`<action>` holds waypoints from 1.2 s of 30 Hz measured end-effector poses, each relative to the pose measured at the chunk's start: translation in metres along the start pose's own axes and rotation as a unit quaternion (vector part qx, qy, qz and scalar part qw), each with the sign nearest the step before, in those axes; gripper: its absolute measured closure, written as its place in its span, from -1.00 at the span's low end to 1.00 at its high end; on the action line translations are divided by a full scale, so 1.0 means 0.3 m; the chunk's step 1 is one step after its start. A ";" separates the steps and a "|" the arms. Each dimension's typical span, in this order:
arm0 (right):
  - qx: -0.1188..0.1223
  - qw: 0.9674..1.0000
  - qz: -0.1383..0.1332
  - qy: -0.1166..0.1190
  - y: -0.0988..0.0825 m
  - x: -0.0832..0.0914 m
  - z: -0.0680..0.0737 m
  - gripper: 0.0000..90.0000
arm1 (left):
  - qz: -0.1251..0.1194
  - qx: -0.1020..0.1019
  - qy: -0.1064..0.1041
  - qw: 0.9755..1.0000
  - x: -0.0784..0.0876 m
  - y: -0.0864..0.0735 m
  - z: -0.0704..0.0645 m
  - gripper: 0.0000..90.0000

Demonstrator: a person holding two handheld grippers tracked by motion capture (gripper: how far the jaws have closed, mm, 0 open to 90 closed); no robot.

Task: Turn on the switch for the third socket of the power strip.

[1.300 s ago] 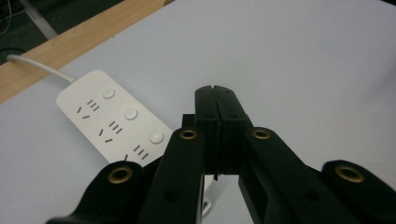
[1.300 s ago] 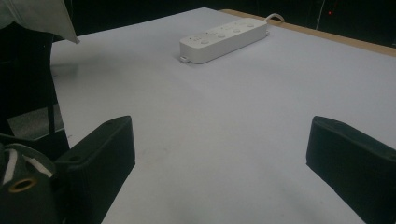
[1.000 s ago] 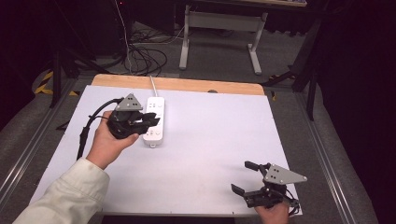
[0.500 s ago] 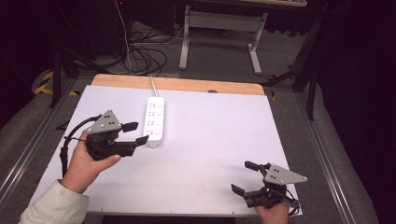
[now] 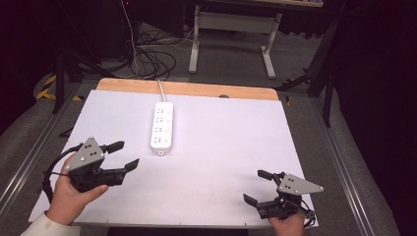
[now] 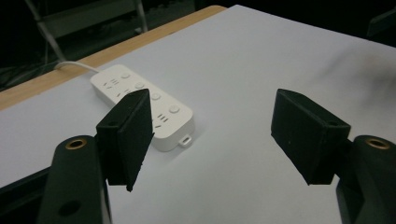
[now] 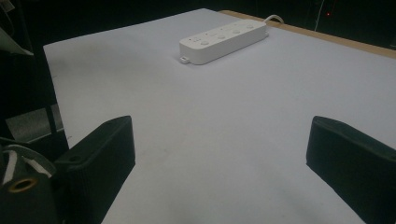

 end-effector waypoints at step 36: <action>-0.003 1.000 -0.008 0.005 0.000 0.010 -0.003 -0.81 | 0.035 0.067 -0.005 0.997 0.068 -0.413 0.117 -0.44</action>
Point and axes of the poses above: each handheld gripper's, and its own axes: x roughly backward along the jaws, y roughly out of its top, z roughly to its left, the point moved 7 cm from there along -x, roughly forward along the jaws
